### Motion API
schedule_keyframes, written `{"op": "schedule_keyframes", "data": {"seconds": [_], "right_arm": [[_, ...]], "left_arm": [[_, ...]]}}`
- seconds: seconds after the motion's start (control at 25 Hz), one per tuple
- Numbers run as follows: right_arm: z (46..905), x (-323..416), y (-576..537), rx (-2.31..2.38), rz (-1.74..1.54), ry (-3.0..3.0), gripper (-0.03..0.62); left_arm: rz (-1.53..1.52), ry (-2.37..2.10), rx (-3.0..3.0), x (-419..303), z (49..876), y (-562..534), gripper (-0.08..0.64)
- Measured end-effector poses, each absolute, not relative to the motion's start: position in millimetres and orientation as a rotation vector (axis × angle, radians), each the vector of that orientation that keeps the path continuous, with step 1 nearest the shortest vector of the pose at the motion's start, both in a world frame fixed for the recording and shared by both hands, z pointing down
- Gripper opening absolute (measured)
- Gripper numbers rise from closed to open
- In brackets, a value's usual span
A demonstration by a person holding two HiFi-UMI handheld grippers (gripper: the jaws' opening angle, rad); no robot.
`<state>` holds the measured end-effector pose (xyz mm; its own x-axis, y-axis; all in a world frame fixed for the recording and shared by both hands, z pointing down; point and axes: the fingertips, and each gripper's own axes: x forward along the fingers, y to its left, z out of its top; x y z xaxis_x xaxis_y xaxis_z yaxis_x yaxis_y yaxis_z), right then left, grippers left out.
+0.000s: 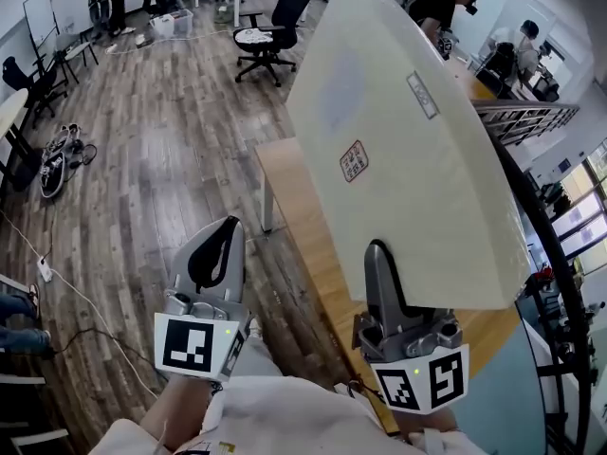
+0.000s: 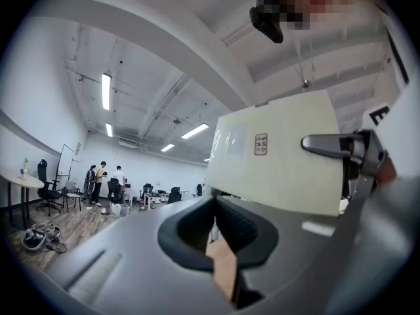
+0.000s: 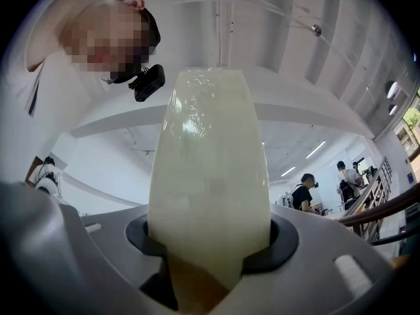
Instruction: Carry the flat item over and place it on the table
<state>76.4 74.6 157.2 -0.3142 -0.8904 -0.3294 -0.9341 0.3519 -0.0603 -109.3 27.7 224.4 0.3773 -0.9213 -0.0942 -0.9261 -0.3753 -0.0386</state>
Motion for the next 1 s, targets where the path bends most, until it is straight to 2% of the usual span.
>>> {"op": "schedule_keyframes", "data": {"seconds": [0.56,1.0], "right_arm": [[151.2,1.0,-56.4,-1.676,0.170,2.336,0.284],[171.0,-26.2,-110.4,-1.722,0.125,2.333,0.284]], "left_arm": [[0.041,1.638,-2.600,-175.1,215.1,-107.6,0.003],[0.012,1.630,-2.618,-206.3,228.8,-161.4,0.003]]}}
